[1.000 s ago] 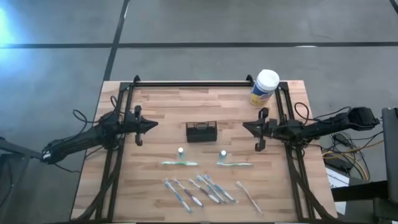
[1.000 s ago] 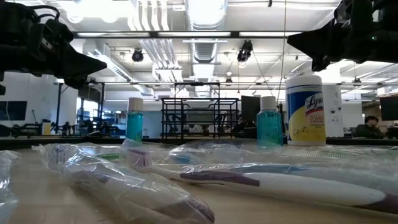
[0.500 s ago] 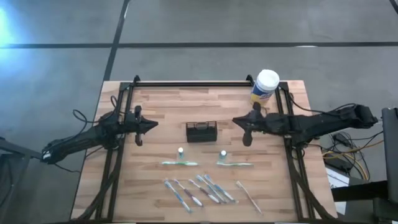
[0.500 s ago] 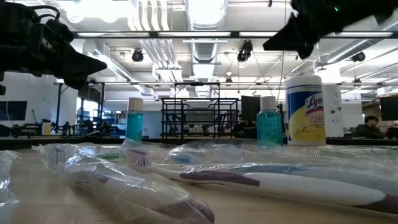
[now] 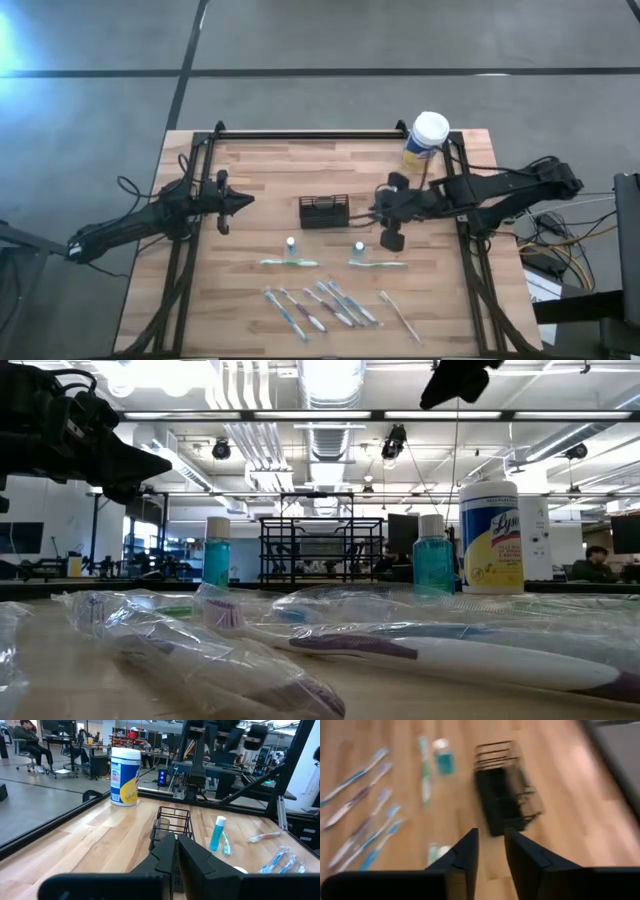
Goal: Pick & Place toothbrushing station
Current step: Put the right mouthwash into the wire organizer
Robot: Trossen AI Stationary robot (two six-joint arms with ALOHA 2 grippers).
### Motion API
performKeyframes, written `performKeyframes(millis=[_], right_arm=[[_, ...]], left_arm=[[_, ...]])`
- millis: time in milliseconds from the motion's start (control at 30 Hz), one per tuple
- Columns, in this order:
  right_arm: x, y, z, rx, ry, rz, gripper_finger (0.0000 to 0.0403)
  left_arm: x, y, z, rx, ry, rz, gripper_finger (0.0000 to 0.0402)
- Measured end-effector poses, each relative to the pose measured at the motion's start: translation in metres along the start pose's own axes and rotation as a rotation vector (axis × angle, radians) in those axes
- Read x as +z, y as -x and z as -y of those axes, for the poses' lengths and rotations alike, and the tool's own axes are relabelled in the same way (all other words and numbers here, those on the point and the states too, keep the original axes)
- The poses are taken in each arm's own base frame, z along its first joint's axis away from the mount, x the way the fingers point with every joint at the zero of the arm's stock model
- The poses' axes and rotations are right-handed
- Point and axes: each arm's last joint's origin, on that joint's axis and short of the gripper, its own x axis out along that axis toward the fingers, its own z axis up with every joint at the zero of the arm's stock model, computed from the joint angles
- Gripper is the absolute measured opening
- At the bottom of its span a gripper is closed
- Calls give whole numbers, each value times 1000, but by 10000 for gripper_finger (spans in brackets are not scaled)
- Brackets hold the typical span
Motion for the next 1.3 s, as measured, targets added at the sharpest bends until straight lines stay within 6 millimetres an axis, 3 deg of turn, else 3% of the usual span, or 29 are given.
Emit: performKeyframes(millis=[233,400,733,1300], right_arm=[[12,-18,-25,67,108,-84,175],[11,-37,-31,30,120,-125,203],[-14,-78,-37,9,105,-195,212],[-54,-105,-34,52,1,-216,212]], left_arm=[[0,0,0,-1,6,-1,25],[0,0,0,0,11,-1,23],[-1,0,0,-7,16,-7,24],[-1,-1,0,-6,19,-16,23]])
